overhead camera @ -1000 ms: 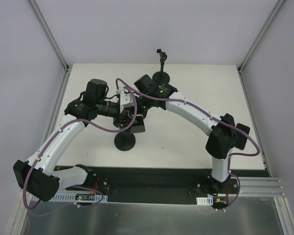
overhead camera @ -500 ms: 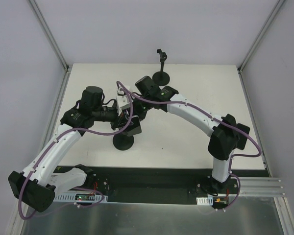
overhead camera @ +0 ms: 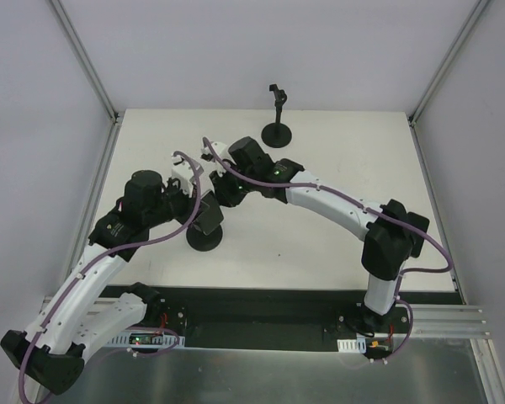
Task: Place the phone on the phone stand
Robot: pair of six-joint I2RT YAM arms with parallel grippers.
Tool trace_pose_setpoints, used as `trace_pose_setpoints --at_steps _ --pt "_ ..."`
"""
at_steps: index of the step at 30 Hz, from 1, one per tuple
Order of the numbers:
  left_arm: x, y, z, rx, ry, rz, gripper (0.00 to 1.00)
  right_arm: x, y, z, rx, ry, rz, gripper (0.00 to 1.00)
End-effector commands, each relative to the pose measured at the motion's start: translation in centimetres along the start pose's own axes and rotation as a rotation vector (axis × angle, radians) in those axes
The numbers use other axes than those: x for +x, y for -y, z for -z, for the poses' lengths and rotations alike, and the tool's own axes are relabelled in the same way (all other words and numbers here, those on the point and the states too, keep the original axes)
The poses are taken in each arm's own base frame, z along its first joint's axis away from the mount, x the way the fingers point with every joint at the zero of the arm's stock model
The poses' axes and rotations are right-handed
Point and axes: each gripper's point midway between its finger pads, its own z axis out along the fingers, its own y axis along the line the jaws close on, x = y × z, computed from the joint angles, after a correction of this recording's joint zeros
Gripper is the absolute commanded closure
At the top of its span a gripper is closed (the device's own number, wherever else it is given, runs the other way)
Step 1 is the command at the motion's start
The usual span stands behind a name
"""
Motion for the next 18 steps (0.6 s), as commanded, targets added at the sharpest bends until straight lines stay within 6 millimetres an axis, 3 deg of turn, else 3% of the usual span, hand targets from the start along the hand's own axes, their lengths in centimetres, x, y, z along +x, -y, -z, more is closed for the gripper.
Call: trace_pose_setpoints --at_steps 1,7,15,16,18 --pt "1.6 -9.2 3.8 -0.622 0.029 0.224 1.00 -3.0 3.9 3.9 0.371 0.167 -0.236 1.00" --pt "1.2 -11.0 4.2 -0.785 0.045 0.260 1.00 -5.0 0.5 3.9 0.533 0.319 -0.285 1.00" --pt "1.6 -11.8 3.8 -0.824 -0.002 0.220 1.00 -6.7 -3.9 3.7 0.460 0.388 -0.242 0.98" --pt "1.7 -11.7 3.6 -0.815 -0.007 0.212 1.00 -6.8 -4.5 4.6 0.437 0.410 -0.237 0.80" --pt "1.8 -11.7 3.5 -0.810 -0.009 0.205 1.00 -7.3 -5.8 5.7 0.382 0.437 -0.218 0.65"
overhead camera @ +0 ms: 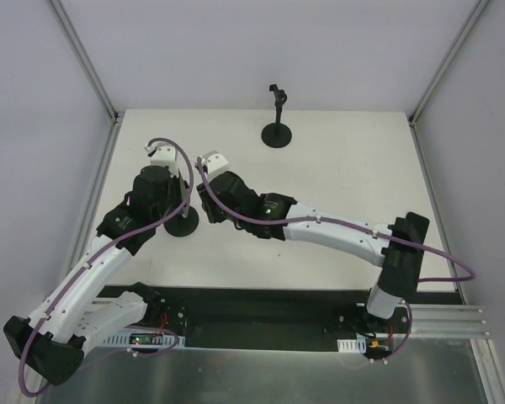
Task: Place the phone on the phone stand
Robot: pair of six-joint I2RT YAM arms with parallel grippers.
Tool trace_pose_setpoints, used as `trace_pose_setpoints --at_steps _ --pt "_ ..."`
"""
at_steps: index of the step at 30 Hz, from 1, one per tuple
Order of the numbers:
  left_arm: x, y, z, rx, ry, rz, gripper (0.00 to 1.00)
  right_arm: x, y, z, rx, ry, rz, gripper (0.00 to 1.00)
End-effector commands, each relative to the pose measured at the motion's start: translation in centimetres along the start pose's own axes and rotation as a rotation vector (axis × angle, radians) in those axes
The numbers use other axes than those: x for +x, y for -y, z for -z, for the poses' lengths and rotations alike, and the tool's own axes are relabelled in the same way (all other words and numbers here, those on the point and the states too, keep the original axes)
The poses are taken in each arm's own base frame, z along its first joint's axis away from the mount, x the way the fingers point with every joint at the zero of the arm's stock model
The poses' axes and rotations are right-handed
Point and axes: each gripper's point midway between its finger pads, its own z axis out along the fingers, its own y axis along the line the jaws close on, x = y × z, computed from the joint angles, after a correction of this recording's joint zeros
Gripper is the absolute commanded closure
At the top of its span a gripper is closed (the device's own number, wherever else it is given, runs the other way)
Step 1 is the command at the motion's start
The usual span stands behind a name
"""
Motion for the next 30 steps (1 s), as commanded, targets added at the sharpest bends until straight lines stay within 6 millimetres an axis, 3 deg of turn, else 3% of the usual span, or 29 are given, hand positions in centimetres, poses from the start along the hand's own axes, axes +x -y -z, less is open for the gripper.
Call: trace_pose_setpoints --at_steps 1,3,4,6,8,9,14,17,23,29,30 --pt "0.8 -4.1 0.1 -0.202 -0.021 -0.073 1.00 -6.3 -0.7 6.8 -0.099 0.192 -0.083 0.55" --pt "0.7 -4.0 0.1 -0.186 -0.010 -0.076 1.00 -7.1 0.3 8.6 -0.091 0.234 -0.063 0.46" --pt "0.7 -4.0 0.2 -0.182 -0.005 -0.078 1.00 -8.2 1.0 10.7 -0.097 0.281 -0.058 0.38" --pt "0.7 -4.1 0.3 -0.185 0.002 -0.079 1.00 -8.9 3.3 12.7 -0.078 0.329 -0.035 0.31" --pt "0.8 -4.4 0.3 -0.198 0.004 -0.081 1.00 -8.3 4.7 13.1 -0.084 0.331 -0.025 0.29" --pt "0.7 -4.5 0.3 -0.202 0.006 -0.077 1.00 -9.0 6.3 14.1 -0.083 0.356 -0.032 0.27" --pt "0.3 -6.5 1.4 -0.306 0.021 0.003 1.00 -7.6 11.9 13.7 -0.007 0.321 -0.046 0.24" --pt "0.3 -8.7 2.5 -0.438 -0.008 0.023 1.00 -6.9 15.3 13.1 0.057 0.283 -0.099 0.23" --pt "1.5 -12.4 5.0 -0.633 -0.075 0.094 1.00 -6.4 15.9 12.5 0.035 0.255 -0.111 0.23" --pt "2.2 -15.5 7.5 -0.824 -0.057 0.304 1.00 -6.2 16.3 12.4 0.039 0.248 -0.113 0.23" --pt "3.3 -16.2 8.5 -0.894 -0.088 0.359 1.00 -6.1 16.3 12.2 0.040 0.244 -0.115 0.23"
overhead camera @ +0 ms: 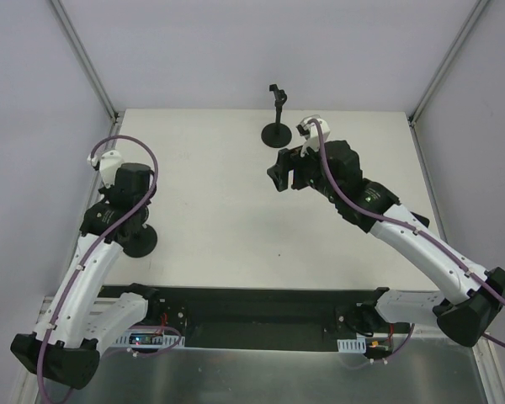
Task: Place the phone on the phone stand
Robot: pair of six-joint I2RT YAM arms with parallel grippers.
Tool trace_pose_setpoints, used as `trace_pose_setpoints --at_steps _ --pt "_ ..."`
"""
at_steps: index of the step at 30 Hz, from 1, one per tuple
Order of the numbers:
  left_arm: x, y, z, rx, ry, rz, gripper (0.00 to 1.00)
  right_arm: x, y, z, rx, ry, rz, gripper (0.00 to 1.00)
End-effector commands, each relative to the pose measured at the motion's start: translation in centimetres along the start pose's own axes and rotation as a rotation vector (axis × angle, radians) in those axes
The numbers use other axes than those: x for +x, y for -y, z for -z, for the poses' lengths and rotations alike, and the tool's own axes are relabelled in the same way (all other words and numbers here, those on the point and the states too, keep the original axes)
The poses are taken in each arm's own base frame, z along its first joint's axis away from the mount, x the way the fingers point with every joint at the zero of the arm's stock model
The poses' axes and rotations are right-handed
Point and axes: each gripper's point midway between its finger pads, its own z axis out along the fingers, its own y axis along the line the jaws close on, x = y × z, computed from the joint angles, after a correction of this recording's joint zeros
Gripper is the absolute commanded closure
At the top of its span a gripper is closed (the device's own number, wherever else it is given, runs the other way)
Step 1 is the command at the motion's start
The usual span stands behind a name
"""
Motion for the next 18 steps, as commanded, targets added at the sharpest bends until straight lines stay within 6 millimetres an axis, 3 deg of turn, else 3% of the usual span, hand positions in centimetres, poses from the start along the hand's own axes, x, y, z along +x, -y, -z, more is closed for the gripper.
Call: trace_pose_setpoints --at_steps 1,3,7,11,18 --pt "-0.1 -6.5 1.7 -0.315 -0.044 0.131 1.00 -0.9 -0.4 0.2 -0.028 0.026 -0.008 0.23" --pt "1.2 -8.7 2.4 -0.485 -0.123 0.147 1.00 -0.9 -0.5 0.1 -0.033 0.020 -0.010 0.23" --pt "1.0 -11.3 3.6 -0.711 -0.154 0.240 1.00 -0.8 -0.5 0.0 -0.039 0.018 -0.012 0.23" --pt "1.6 -11.9 3.4 -0.759 -0.173 0.358 1.00 -0.8 -0.7 0.1 -0.047 0.016 -0.012 0.23" --pt "0.8 -13.1 3.2 -0.824 -0.066 0.441 1.00 -0.7 -0.6 -0.1 -0.046 0.011 -0.006 0.23"
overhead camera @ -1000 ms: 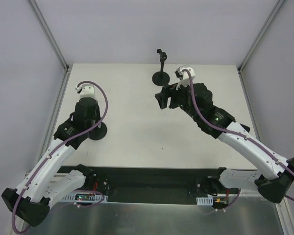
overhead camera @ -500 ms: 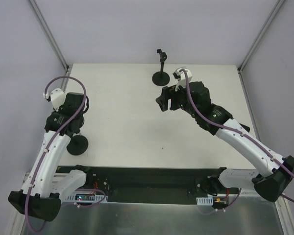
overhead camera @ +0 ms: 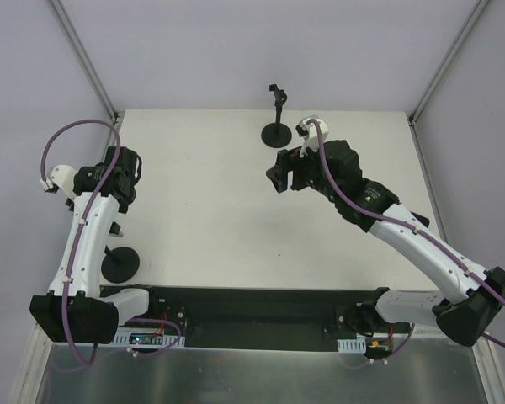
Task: Place the phone on the phone stand
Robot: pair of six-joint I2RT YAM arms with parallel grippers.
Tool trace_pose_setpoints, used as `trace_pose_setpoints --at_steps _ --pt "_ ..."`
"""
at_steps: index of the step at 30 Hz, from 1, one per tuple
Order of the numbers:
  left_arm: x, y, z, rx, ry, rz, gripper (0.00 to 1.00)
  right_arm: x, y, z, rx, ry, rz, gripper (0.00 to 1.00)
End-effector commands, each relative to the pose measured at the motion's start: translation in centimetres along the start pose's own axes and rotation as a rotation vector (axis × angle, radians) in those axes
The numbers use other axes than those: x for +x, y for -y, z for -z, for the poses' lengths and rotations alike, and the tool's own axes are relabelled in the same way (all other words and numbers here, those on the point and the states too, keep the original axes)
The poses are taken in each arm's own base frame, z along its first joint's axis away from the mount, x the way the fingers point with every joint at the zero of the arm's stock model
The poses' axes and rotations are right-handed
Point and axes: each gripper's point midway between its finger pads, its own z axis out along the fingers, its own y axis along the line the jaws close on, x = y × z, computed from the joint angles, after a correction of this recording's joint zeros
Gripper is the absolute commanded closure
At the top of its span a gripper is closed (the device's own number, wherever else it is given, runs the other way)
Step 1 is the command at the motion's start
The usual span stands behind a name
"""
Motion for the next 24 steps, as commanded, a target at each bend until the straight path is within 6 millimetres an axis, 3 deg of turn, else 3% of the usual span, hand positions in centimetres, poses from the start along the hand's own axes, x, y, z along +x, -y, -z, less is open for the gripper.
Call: trace_pose_setpoints --at_steps 1,7,13,15,18,24 --pt "-1.3 -4.2 0.2 -0.122 0.069 -0.022 1.00 -1.0 -0.2 0.0 -0.017 0.029 -0.004 0.23" --pt "-1.1 -4.2 -0.1 -0.149 0.058 -0.008 1.00 -0.6 -0.2 -0.7 -0.019 0.011 -0.004 0.23" --pt "-0.8 -4.1 0.1 -0.133 0.027 0.017 0.28 -0.4 0.0 -1.0 -0.015 0.002 -0.004 0.23" --pt "-0.7 -3.9 0.5 -0.117 0.002 0.005 0.13 -0.5 0.0 -1.0 -0.013 0.003 -0.004 0.23" --pt "-0.1 -3.7 1.1 -0.075 -0.061 -0.014 0.01 -0.2 0.2 -1.3 -0.009 -0.007 -0.003 0.23" --pt "-1.1 -1.0 4.1 0.269 -0.119 -0.040 0.01 0.3 1.1 -1.9 0.016 -0.022 0.004 0.23"
